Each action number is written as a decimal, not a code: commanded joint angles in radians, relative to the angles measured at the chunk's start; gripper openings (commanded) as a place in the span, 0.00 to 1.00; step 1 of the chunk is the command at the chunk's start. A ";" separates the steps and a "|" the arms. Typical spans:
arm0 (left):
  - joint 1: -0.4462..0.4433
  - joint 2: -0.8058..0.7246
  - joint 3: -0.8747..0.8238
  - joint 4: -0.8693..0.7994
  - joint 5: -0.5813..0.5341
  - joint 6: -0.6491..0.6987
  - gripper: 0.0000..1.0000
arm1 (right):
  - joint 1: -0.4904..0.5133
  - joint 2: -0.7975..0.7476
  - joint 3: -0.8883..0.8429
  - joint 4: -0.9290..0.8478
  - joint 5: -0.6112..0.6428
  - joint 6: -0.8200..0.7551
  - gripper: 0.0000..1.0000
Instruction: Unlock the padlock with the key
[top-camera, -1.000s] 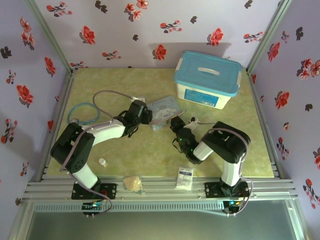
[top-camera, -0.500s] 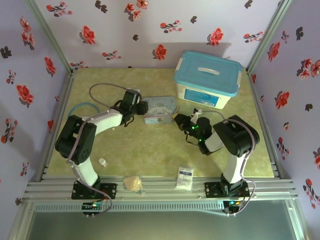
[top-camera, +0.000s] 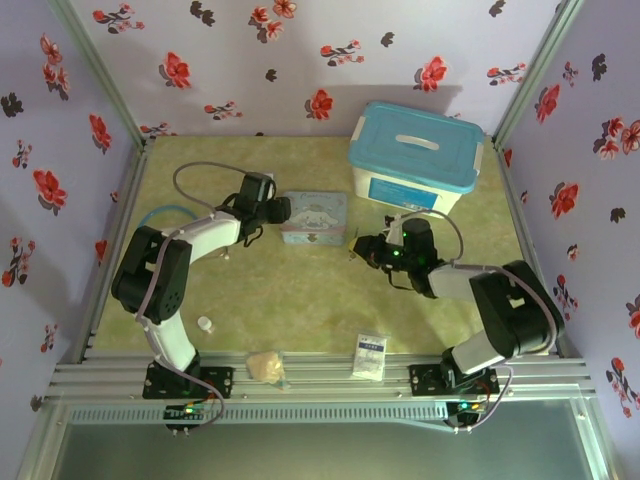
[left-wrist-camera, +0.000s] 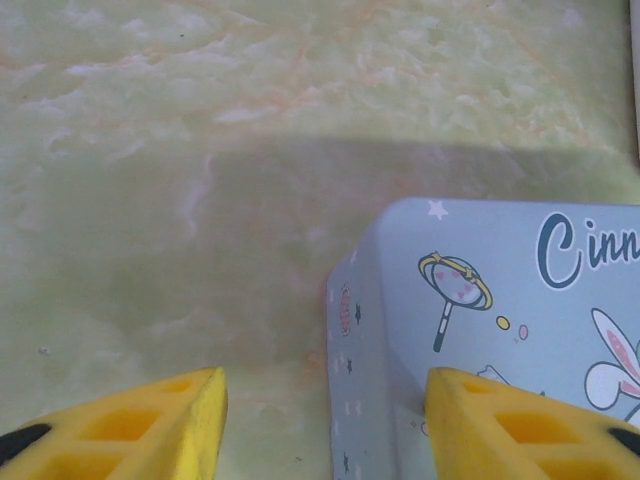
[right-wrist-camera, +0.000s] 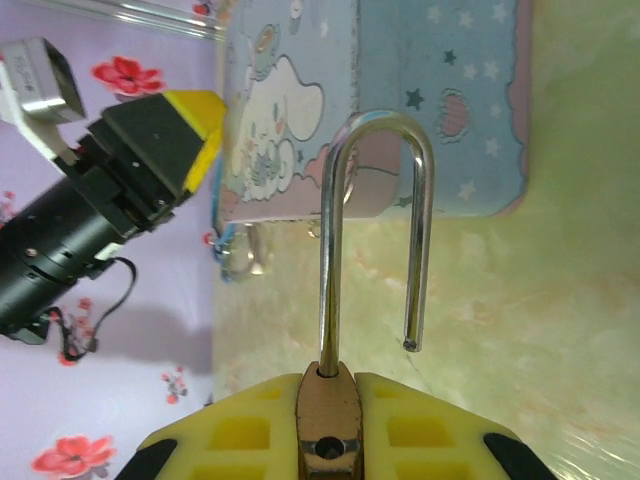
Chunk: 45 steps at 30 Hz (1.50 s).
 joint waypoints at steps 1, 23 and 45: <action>0.014 -0.031 -0.026 -0.069 -0.015 0.023 0.55 | -0.028 0.012 0.038 -0.362 -0.042 -0.166 0.00; 0.018 -0.132 -0.103 0.042 0.073 -0.068 0.61 | -0.012 0.249 0.009 0.148 -0.185 0.091 0.00; 0.018 -0.163 -0.135 0.050 0.076 -0.067 0.64 | -0.093 0.078 0.165 -0.889 0.277 -0.432 0.20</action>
